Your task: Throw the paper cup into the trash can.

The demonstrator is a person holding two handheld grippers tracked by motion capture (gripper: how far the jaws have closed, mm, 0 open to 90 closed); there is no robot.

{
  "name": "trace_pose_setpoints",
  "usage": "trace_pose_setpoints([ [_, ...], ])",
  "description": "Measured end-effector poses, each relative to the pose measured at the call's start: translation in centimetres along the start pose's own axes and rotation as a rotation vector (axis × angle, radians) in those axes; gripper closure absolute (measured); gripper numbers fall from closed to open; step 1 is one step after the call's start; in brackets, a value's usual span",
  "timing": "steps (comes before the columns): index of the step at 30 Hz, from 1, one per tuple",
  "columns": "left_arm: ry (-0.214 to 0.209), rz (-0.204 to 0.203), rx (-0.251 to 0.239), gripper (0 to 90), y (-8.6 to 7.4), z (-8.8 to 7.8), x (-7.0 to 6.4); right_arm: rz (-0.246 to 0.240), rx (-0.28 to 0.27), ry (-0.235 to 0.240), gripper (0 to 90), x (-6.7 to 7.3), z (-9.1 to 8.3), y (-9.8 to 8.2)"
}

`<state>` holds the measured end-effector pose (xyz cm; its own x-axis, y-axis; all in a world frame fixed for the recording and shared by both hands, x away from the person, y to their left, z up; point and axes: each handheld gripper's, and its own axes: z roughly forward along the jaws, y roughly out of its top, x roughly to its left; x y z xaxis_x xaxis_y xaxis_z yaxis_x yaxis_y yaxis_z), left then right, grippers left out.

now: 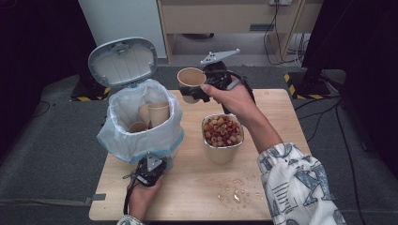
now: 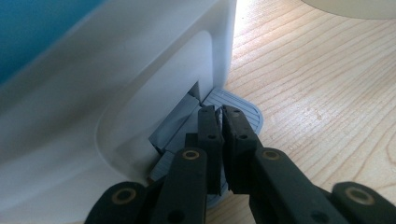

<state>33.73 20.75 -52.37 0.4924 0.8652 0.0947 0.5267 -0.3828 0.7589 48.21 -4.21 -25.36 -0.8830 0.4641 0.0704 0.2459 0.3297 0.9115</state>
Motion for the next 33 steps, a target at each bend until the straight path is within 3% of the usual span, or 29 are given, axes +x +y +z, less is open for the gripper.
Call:
trace_pose_setpoints([
  [33, -0.001, -0.002, -0.001, 85.4, 0.0, 0.0, 0.0, 0.002, 0.029, 0.102, 28.1, 5.3, 8.4, 0.8],
])
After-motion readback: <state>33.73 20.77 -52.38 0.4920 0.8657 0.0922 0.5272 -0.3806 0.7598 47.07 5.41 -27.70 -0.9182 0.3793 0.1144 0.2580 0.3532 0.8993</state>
